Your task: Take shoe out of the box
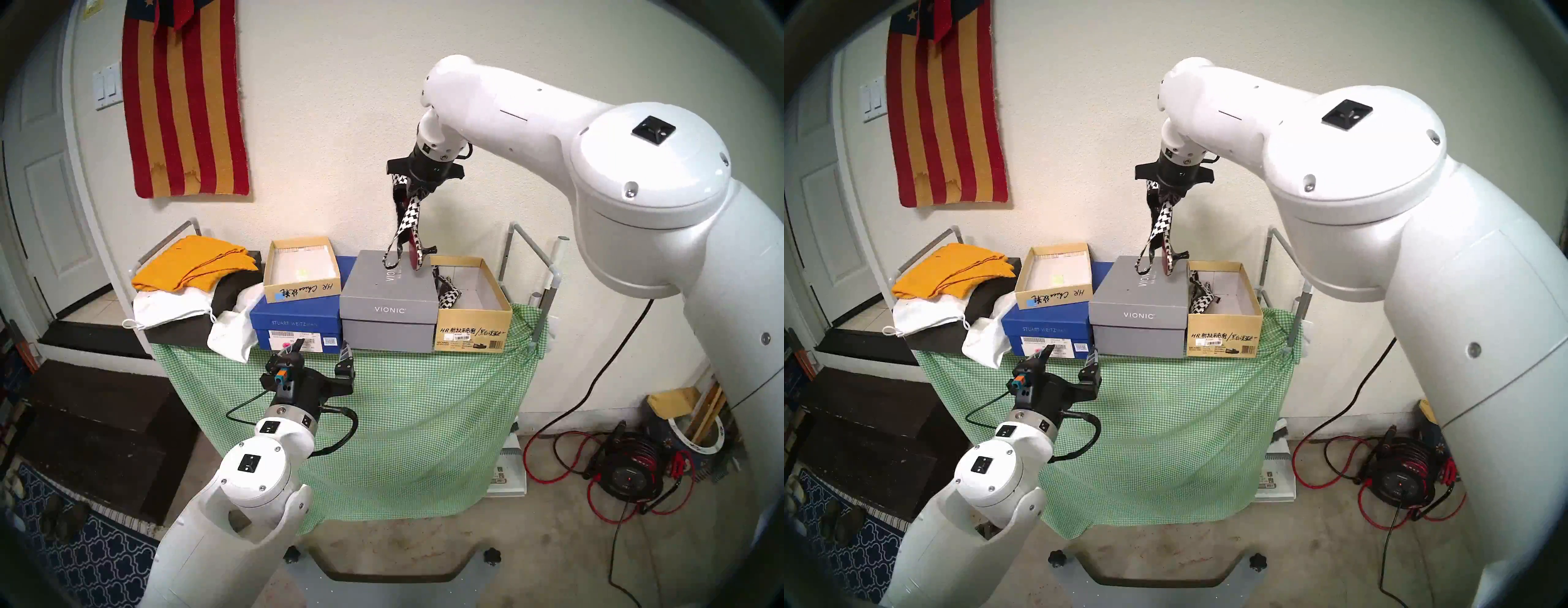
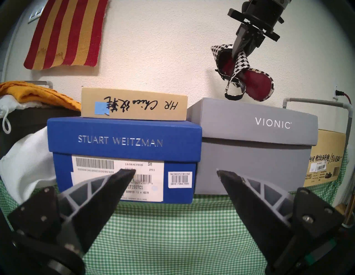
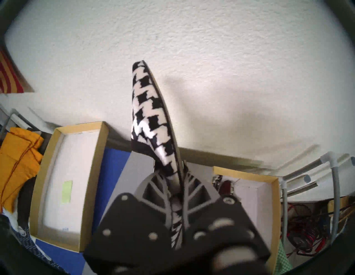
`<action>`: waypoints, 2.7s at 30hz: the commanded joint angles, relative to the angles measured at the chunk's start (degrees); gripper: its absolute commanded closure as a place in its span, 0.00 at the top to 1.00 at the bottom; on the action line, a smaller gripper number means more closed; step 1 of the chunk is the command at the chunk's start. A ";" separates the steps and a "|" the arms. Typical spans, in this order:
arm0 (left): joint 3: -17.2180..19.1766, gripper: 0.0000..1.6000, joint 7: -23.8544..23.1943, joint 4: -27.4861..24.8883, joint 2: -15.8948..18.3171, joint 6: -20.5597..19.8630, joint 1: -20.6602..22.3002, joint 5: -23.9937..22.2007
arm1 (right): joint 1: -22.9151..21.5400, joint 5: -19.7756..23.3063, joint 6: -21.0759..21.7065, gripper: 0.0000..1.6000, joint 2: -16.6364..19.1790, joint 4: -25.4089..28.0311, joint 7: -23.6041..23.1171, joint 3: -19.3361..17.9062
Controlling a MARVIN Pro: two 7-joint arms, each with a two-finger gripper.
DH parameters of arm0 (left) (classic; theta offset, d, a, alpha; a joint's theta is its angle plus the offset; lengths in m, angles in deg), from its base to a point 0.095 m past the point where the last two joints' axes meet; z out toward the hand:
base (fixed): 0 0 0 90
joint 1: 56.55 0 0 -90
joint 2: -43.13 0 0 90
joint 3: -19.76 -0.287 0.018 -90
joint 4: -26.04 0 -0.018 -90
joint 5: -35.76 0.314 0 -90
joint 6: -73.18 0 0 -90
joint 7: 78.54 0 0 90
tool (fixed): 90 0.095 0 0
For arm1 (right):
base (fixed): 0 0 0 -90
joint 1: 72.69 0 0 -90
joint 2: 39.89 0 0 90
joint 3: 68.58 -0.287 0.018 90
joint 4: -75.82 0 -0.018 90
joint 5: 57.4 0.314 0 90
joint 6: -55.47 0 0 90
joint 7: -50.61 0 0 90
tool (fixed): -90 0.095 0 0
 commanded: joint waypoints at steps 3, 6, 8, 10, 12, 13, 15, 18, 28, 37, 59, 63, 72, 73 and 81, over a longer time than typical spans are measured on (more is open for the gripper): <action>0.02 1.00 0.00 0.00 0.02 0.00 0.00 0.01 | 1.41 1.07 -0.13 0.00 -0.05 -0.83 -1.23 -1.05; 0.02 1.00 0.00 0.00 0.01 0.00 0.00 0.01 | 2.33 1.75 -0.13 0.00 -0.06 -1.13 -1.81 -1.81; 0.02 1.00 0.00 0.00 0.01 0.00 0.00 0.01 | 2.71 1.99 -0.13 0.00 -0.06 -1.18 -2.06 -2.13; 0.02 1.00 0.00 0.00 0.01 0.00 0.00 0.01 | 3.48 2.29 -0.13 0.00 -0.32 -1.29 -2.32 -2.53; 0.02 1.00 0.00 0.00 0.01 0.00 0.00 0.01 | 4.03 2.47 -0.13 0.00 -0.63 -1.30 -2.48 -2.79; 0.02 1.00 0.00 0.00 0.01 0.00 0.00 0.01 | 4.23 2.55 -0.13 0.00 -0.76 -1.32 -2.55 -2.90; 0.02 1.00 0.00 0.00 0.01 0.00 0.00 0.01 | 4.69 2.72 -0.13 0.00 -1.04 -1.40 -2.61 -3.14; 0.02 1.00 0.00 0.00 0.01 0.00 0.00 0.01 | 5.28 2.97 -0.13 0.00 -1.39 -1.54 -2.65 -3.47; 0.02 1.00 0.00 0.00 0.00 0.00 0.00 0.01 | 6.89 3.54 -0.13 0.00 -2.14 -2.20 -2.54 -4.39; 0.02 1.00 0.00 0.00 0.00 0.00 0.00 0.01 | 8.12 3.91 -0.13 0.00 -2.14 -2.90 -2.39 -4.88; 0.02 1.00 0.00 0.00 -0.01 0.00 0.00 0.01 | 8.44 5.00 -0.13 0.62 -2.51 -4.66 -0.35 -6.52; 0.02 1.00 0.00 0.00 -0.01 0.00 0.00 0.01 | 8.23 5.11 -0.13 0.83 -2.61 -4.83 0.08 -6.74; 0.02 1.00 0.00 0.00 -0.01 0.00 0.00 0.01 | 7.08 5.42 -0.13 1.00 -2.82 -5.32 1.41 -7.38; 0.02 1.00 0.00 0.00 -0.01 0.00 0.00 0.01 | 6.73 5.51 -0.13 1.00 -2.82 -5.44 1.67 -7.55; 0.02 1.00 0.00 0.00 -0.02 0.00 0.00 0.01 | 5.07 5.69 -0.13 1.00 -2.12 -6.23 2.76 -7.99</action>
